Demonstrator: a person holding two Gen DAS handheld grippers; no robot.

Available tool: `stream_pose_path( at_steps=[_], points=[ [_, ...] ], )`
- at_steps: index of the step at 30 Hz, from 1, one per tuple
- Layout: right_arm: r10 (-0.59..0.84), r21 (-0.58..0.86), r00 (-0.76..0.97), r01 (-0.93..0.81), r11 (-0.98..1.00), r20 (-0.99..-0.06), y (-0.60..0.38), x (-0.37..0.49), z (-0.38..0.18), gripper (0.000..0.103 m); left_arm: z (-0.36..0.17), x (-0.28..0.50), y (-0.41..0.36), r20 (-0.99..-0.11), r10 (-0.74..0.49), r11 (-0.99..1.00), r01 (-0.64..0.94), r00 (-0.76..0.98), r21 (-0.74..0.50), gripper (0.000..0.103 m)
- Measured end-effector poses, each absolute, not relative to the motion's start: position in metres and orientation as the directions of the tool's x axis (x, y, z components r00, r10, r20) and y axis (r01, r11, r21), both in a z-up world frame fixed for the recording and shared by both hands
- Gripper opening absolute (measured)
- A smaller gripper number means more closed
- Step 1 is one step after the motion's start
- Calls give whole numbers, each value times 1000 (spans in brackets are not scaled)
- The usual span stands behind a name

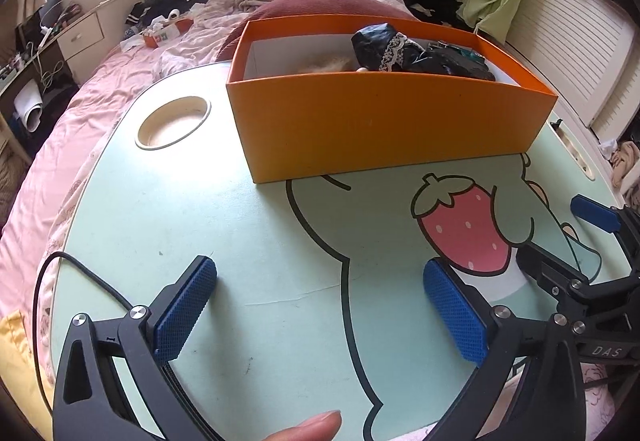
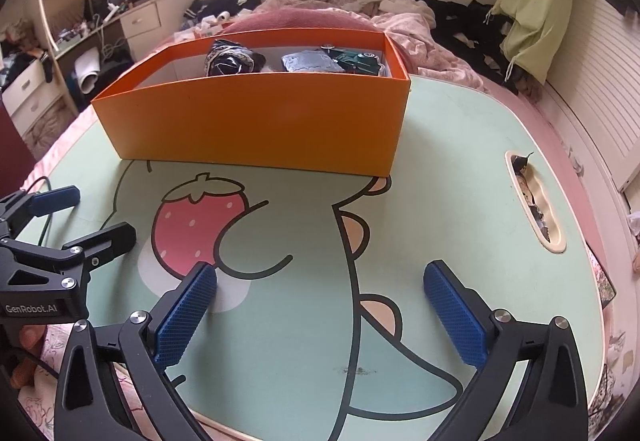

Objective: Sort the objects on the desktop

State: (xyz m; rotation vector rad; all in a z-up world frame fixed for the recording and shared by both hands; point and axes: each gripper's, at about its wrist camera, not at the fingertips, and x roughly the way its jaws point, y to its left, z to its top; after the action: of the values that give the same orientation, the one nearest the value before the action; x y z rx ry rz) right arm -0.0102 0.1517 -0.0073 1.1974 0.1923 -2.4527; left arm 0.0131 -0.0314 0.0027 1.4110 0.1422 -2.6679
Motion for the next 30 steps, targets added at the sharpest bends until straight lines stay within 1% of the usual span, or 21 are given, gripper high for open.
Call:
stream_pose_path(
  at_steps=[30],
  points=[
    [-295,51,-552,415,-909,-780,150,-9,-8,103,4,15,-32,-826,-60,-989,147,-561,-28,103]
  ],
)
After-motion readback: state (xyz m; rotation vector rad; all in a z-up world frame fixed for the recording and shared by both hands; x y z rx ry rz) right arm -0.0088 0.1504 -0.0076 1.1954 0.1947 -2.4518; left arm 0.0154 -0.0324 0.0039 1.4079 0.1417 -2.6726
